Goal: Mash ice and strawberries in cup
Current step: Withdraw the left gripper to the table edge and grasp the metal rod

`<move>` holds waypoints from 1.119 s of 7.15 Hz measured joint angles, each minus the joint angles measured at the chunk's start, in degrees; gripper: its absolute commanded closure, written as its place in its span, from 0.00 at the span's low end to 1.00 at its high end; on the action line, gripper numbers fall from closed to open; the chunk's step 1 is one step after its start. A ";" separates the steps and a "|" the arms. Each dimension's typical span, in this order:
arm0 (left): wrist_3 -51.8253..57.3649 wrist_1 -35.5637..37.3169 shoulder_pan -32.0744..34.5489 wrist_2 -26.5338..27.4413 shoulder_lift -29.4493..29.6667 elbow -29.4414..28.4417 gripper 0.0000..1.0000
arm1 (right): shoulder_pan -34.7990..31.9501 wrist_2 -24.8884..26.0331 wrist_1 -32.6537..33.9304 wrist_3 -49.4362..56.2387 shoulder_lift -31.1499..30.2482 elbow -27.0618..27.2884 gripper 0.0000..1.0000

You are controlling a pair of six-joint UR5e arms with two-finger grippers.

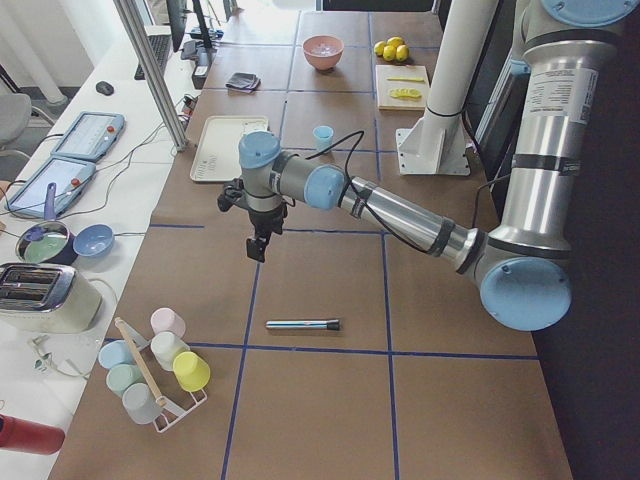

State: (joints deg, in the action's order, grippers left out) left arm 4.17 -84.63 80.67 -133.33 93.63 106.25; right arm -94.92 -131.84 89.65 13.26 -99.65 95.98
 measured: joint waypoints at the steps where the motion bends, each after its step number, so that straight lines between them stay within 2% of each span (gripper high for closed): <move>1: 5.09 -0.20 3.66 -3.15 -1.32 -3.24 0.00 | 0.00 0.00 0.00 0.01 0.04 0.05 0.01; 3: 3.91 -2.39 6.01 -5.73 -2.41 -7.71 0.00 | 0.00 0.00 0.00 -0.01 -0.01 0.48 0.01; 4: -0.43 -6.82 5.76 -5.92 -2.74 -9.73 0.00 | 0.00 0.00 0.00 -0.05 -0.06 0.74 0.01; 6: -12.47 -22.85 1.34 -3.83 -3.56 -16.15 0.00 | 0.00 -0.06 0.00 -0.07 -0.15 0.93 0.01; 8: -23.60 -39.13 -6.03 1.52 -4.07 -23.66 0.00 | 0.00 -0.07 0.00 -0.08 -0.39 1.15 0.01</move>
State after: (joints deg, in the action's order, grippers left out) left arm -19.44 -123.76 74.64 -131.81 89.55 82.59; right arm -94.92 -131.91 89.65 13.18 -100.04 97.12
